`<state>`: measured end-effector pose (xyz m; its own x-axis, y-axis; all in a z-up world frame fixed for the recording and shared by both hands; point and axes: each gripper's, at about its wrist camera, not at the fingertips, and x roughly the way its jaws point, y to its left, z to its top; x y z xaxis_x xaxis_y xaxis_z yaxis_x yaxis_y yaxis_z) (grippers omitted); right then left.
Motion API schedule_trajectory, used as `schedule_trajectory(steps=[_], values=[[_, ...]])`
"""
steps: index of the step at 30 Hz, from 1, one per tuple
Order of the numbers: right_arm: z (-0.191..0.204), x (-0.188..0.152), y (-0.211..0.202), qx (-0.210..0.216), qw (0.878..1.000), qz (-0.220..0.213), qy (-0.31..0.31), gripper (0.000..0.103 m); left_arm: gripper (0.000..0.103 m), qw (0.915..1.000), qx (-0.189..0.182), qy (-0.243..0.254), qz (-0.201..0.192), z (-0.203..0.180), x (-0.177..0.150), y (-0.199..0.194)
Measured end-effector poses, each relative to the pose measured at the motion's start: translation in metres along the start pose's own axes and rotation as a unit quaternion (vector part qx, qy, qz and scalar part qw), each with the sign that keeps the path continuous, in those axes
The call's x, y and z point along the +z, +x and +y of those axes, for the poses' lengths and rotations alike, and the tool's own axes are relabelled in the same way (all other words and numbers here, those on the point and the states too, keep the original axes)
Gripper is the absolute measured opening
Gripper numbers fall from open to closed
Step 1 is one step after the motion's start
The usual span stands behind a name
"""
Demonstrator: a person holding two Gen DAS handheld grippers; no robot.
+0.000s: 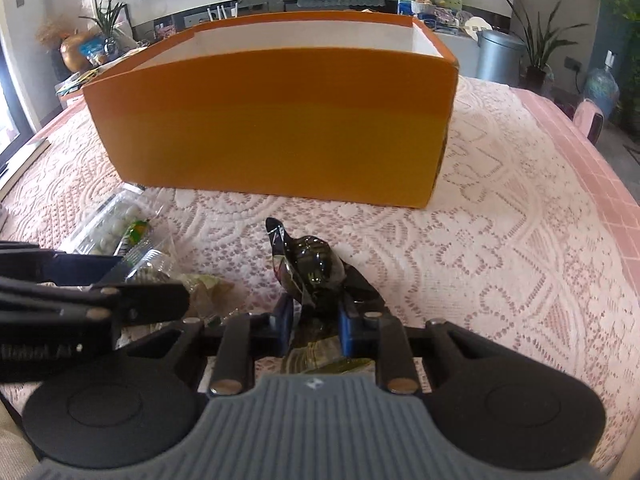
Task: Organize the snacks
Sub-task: 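Grasp the clear brown-snack packet with the left tool while the right tool grasps the dark green packet, then lift both held packets and carry them over the orange box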
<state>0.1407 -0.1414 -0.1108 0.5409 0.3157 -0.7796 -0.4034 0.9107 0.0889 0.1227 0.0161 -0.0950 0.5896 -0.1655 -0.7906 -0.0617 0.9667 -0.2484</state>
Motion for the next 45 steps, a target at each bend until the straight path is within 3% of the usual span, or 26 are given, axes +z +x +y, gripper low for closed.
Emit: schedule_trajectory(steps=[4, 19, 33, 45], values=[[-0.004, -0.001, 0.002, 0.003, 1.0, -0.001, 0.008, 0.02, 0.066, 0.9996, 0.0, -0.022, 0.02, 0.005, 0.001, 0.014], [0.008, -0.002, -0.005, -0.025, 0.999, -0.01, -0.028, 0.018, 0.053, 0.9999, -0.004, -0.016, -0.003, 0.003, -0.009, 0.0], [0.019, 0.011, -0.056, -0.013, 0.997, -0.07, -0.037, 0.015, 0.051, 0.9977, -0.024, -0.026, -0.057, 0.009, 0.004, -0.057], [0.016, 0.057, -0.102, -0.008, 0.992, -0.119, -0.045, 0.013, 0.051, 0.9927, -0.003, -0.017, -0.119, 0.005, 0.054, -0.097]])
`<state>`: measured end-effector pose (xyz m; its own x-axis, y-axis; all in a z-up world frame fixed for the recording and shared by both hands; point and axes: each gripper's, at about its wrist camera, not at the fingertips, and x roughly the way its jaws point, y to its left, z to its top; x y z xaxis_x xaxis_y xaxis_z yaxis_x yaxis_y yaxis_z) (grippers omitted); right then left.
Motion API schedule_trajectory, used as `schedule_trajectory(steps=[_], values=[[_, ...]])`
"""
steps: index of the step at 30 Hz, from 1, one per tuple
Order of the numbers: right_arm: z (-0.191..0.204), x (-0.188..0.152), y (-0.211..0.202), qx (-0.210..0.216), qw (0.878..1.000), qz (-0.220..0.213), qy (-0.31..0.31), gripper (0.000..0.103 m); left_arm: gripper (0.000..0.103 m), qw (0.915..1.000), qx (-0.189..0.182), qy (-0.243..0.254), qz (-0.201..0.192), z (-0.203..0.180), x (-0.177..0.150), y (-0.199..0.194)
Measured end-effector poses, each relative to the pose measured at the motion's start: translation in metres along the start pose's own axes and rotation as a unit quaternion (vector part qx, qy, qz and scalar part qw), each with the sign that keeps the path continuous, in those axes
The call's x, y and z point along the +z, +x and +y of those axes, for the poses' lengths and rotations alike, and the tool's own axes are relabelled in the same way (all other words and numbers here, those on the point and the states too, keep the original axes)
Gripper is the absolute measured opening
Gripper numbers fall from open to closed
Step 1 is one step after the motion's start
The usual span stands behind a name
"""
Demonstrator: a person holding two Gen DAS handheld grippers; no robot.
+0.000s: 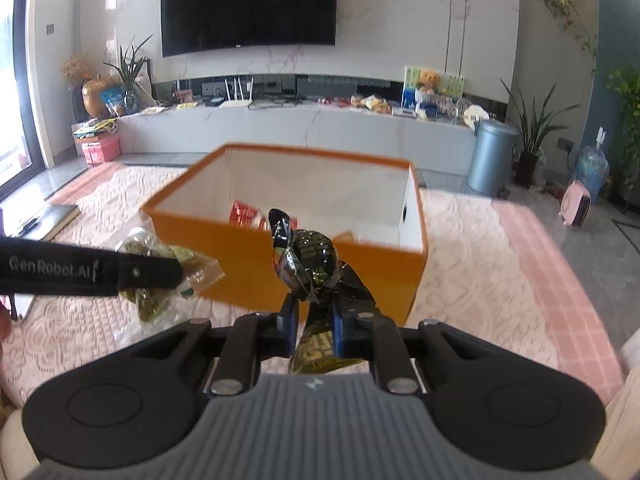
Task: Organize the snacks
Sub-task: 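Lift both held packets and carry them over the orange box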
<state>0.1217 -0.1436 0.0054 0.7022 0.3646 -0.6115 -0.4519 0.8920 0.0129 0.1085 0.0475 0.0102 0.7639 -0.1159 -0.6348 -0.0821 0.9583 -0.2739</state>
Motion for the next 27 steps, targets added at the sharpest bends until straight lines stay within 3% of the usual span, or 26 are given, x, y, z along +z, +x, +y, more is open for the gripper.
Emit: schedule_trajectory(steps=[11, 27], values=[[0.003, 0.053, 0.016, -0.004, 0.998, -0.022, -0.059, 0.011, 0.051, 0.9993, 0.018, 0.022, -0.025, -0.013, 0.038, 0.021], [-0.005, 0.084, 0.101, -0.007, 0.996, 0.046, -0.072, 0.005, 0.051, 0.9982, 0.052, 0.029, 0.006, 0.003, 0.058, 0.082]])
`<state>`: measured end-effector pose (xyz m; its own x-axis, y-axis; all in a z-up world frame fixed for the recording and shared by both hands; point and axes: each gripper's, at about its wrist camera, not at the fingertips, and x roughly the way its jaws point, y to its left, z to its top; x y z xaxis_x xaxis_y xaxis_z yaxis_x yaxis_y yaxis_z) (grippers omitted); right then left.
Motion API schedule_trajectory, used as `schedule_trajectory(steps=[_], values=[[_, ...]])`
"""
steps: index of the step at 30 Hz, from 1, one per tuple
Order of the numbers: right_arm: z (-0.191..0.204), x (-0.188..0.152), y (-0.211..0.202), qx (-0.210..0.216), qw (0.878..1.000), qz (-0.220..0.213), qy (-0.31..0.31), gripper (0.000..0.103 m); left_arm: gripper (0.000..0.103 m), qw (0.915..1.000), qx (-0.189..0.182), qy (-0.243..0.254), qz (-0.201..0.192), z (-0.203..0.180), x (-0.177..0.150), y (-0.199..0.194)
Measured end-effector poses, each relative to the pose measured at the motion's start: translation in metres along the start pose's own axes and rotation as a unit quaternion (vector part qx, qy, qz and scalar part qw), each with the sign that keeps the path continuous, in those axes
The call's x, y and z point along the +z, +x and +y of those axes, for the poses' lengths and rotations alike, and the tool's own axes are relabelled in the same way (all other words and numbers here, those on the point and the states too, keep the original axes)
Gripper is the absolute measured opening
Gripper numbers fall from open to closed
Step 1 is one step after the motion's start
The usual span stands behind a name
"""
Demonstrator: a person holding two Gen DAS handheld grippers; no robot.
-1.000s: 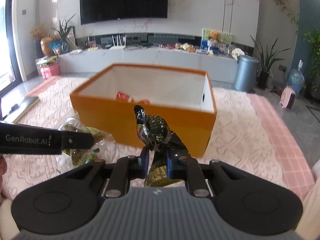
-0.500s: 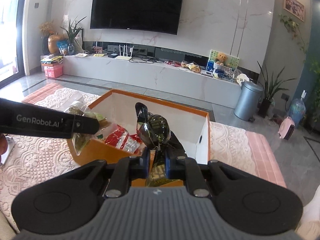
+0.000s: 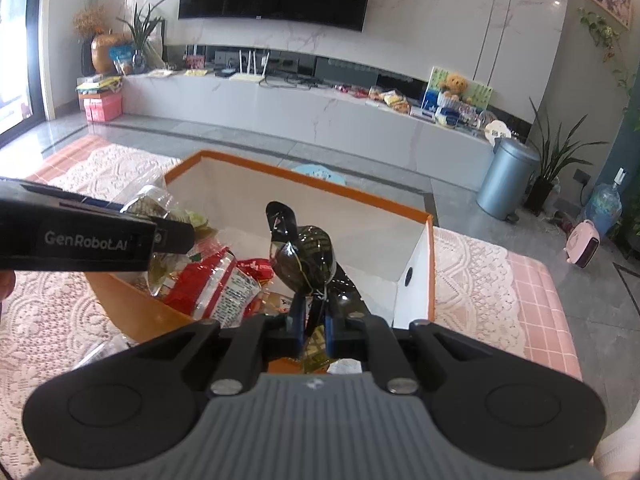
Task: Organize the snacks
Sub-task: 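Lift both held packets and carry them over the orange box, then lower both packets into the box and open both tools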
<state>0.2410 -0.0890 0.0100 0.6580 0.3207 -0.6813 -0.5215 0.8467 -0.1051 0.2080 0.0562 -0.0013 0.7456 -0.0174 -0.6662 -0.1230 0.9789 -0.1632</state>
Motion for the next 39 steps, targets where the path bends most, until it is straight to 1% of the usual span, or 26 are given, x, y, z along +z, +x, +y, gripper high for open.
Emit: schedule_trajectory(steps=[5, 9, 13, 17, 21, 27, 31, 33, 39], values=[[0.004, 0.004, 0.028, 0.003, 1.0, 0.024, -0.018, 0.004, 0.051, 0.9997, 0.011, 0.013, 0.019, -0.001, 0.002, 0.023], [0.006, 0.004, 0.047, 0.007, 0.999, 0.042, -0.031, 0.0, 0.051, 0.9988, 0.017, 0.015, 0.043, 0.001, 0.0, 0.042], [0.008, 0.002, 0.065, 0.01, 0.997, 0.063, -0.036, 0.0, 0.051, 0.9974, 0.024, 0.02, 0.064, 0.004, 0.0, 0.058], [0.009, 0.004, 0.076, 0.006, 0.997, 0.074, -0.038, 0.0, 0.051, 0.9957, 0.034, 0.024, 0.083, 0.005, -0.001, 0.071], [0.006, 0.007, 0.089, -0.007, 0.995, 0.096, -0.032, 0.0, 0.051, 0.9945, 0.045, 0.037, 0.087, 0.001, 0.004, 0.077], [0.005, 0.007, 0.1, -0.019, 0.993, 0.106, -0.038, 0.0, 0.052, 0.992, 0.064, 0.061, 0.091, -0.01, 0.007, 0.083], [0.004, 0.007, 0.104, -0.021, 0.993, 0.109, -0.039, 0.001, 0.053, 0.9918, 0.059, 0.069, 0.091, -0.014, 0.008, 0.088], [0.003, 0.008, 0.104, -0.022, 0.993, 0.109, -0.041, 0.004, 0.053, 0.9913, 0.059, 0.077, 0.089, -0.015, 0.008, 0.09], [0.008, 0.006, 0.1, -0.03, 0.993, 0.095, -0.07, 0.005, 0.057, 0.9892, 0.066, 0.095, 0.091, -0.02, 0.009, 0.097]])
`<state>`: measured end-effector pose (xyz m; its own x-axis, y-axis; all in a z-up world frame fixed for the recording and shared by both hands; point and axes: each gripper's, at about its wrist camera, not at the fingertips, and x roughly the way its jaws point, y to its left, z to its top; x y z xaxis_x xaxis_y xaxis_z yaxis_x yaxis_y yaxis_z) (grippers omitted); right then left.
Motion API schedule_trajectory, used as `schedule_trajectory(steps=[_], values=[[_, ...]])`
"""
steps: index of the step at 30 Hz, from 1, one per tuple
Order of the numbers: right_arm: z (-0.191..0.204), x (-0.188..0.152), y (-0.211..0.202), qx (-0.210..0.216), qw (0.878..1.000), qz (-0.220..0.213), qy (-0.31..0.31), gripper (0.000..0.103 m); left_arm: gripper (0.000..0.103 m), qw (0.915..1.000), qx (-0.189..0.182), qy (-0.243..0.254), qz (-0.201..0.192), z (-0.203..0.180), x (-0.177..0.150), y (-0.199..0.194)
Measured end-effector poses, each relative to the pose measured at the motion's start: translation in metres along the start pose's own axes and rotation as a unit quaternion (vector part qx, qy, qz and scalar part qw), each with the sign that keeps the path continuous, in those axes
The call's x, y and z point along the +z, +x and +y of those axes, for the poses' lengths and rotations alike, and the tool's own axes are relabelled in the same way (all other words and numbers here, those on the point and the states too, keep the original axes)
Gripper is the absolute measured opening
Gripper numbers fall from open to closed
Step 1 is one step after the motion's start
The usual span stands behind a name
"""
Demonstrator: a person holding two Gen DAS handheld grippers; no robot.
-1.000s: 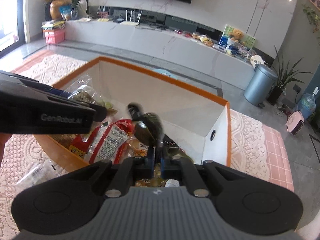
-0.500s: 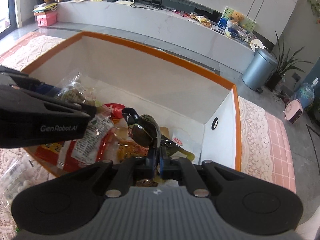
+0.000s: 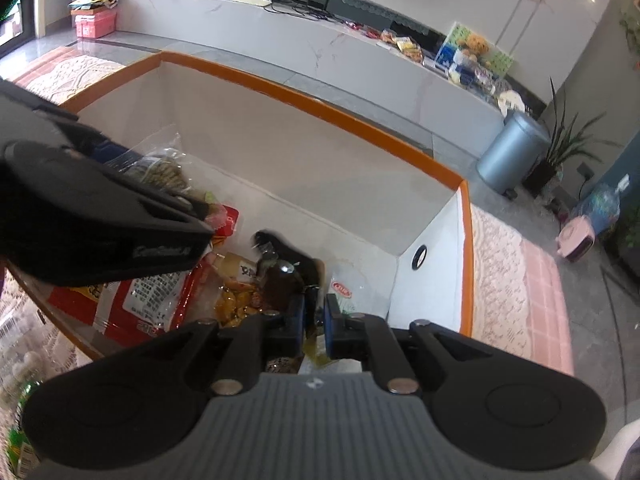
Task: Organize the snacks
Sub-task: 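Lower both packets into the box and open both tools, then withdraw both tools from the box toward the green tube and candy pack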
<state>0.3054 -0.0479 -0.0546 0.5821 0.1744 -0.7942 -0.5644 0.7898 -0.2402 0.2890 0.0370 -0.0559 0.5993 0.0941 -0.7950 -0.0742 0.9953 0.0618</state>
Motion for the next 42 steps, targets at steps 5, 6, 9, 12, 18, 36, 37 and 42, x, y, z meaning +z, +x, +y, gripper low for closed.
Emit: schedule_trajectory(steps=[5, 6, 9, 12, 18, 36, 37, 42], values=[[0.005, -0.001, -0.004, -0.005, 1.0, -0.004, -0.01, 0.01, 0.073, 0.9998, -0.001, 0.0, -0.021, 0.0, 0.002, -0.006], [0.004, -0.001, -0.005, -0.006, 1.0, -0.005, -0.01, 0.014, 0.073, 0.9997, 0.001, 0.001, -0.024, 0.0, 0.003, -0.007], [0.003, -0.001, -0.008, -0.009, 1.0, -0.007, -0.008, 0.024, 0.077, 0.9996, -0.001, 0.0, -0.03, 0.001, 0.003, -0.013], [0.001, -0.002, -0.013, -0.013, 1.0, -0.009, -0.004, 0.035, 0.077, 0.9994, 0.002, -0.005, -0.033, 0.003, 0.002, -0.019], [-0.002, -0.005, -0.033, -0.006, 1.0, -0.02, 0.005, 0.049, 0.077, 0.9986, 0.001, -0.017, -0.049, 0.005, 0.001, -0.043], [0.001, -0.064, -0.125, 0.017, 0.988, -0.088, 0.125, 0.061, 0.077, 0.9915, -0.027, -0.054, -0.115, 0.01, -0.046, -0.143], [0.001, -0.07, -0.13, 0.017, 0.986, -0.095, 0.135, 0.061, 0.077, 0.9911, -0.031, -0.058, -0.116, 0.011, -0.05, -0.149], [0.01, -0.097, -0.154, 0.014, 0.977, -0.122, 0.173, 0.062, 0.077, 0.9903, -0.037, -0.062, -0.118, 0.012, -0.073, -0.164]])
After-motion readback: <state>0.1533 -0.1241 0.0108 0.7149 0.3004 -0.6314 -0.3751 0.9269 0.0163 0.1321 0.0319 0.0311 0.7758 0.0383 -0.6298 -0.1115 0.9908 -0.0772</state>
